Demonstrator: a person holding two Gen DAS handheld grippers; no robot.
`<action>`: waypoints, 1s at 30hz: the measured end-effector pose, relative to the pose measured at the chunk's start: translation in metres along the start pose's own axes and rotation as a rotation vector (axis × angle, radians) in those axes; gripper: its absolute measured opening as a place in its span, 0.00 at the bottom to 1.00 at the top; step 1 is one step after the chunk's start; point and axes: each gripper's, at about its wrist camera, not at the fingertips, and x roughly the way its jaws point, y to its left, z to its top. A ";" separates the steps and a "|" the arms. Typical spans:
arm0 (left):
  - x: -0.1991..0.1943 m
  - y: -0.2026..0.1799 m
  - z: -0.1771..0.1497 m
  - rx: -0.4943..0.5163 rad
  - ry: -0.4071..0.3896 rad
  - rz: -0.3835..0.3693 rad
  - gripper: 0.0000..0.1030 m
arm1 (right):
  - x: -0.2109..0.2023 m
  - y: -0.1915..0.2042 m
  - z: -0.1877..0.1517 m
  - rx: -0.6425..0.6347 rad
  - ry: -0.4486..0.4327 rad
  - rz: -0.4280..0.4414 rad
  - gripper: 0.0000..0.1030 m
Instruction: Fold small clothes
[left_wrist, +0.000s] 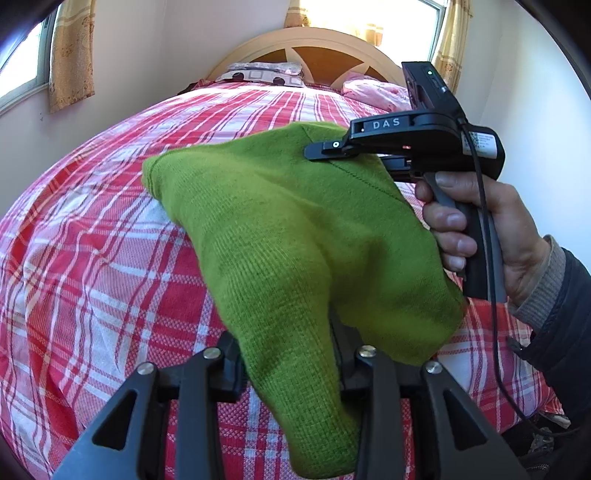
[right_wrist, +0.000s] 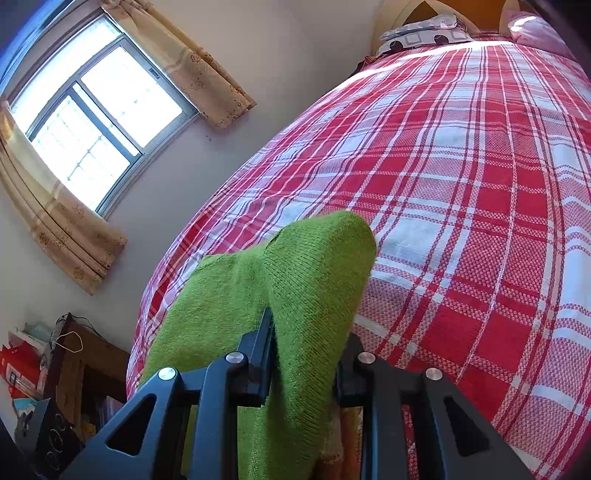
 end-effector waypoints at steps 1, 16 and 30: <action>0.002 0.000 -0.002 0.000 0.005 0.006 0.39 | 0.001 -0.002 -0.001 0.005 0.003 -0.001 0.25; -0.053 -0.008 0.001 0.056 -0.081 0.048 0.56 | -0.033 -0.008 -0.009 -0.017 -0.057 -0.044 0.32; -0.001 0.044 0.007 -0.042 -0.052 0.211 0.87 | -0.056 0.034 -0.083 -0.094 0.030 0.013 0.38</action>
